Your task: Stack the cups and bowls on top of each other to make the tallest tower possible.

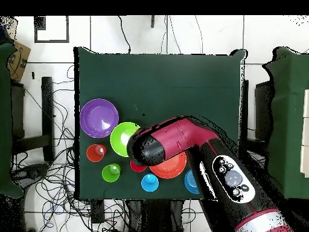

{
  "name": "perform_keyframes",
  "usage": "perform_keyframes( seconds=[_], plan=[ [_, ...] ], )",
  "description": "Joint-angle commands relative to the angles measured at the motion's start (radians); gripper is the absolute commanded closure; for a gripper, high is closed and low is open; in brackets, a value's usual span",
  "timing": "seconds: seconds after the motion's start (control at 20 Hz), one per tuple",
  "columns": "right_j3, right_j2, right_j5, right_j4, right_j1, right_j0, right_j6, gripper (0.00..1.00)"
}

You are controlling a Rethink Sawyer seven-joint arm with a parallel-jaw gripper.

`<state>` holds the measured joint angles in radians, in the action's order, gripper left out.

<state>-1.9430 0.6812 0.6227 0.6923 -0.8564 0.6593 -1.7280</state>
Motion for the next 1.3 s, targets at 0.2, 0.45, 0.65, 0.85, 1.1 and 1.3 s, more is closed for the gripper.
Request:
perform_keyframes(
  seconds=[0.2,0.45,0.65,0.85,1.1,1.3],
  plan=[
    [0.015,-0.080,-0.110,0.074,0.073,-0.031,-0.053,0.00],
    [0.025,-0.116,-0.198,0.104,0.112,-0.055,-0.089,0.00],
    [0.054,-0.175,-0.252,0.112,0.152,-0.110,-0.125,0.00],
    [0.077,-0.209,-0.280,0.097,0.173,-0.153,-0.136,0.00],
    [0.090,-0.244,-0.296,0.074,0.181,-0.177,-0.114,0.00],
    [0.100,-0.269,-0.314,0.070,0.189,-0.196,-0.111,0.00]
  ],
)
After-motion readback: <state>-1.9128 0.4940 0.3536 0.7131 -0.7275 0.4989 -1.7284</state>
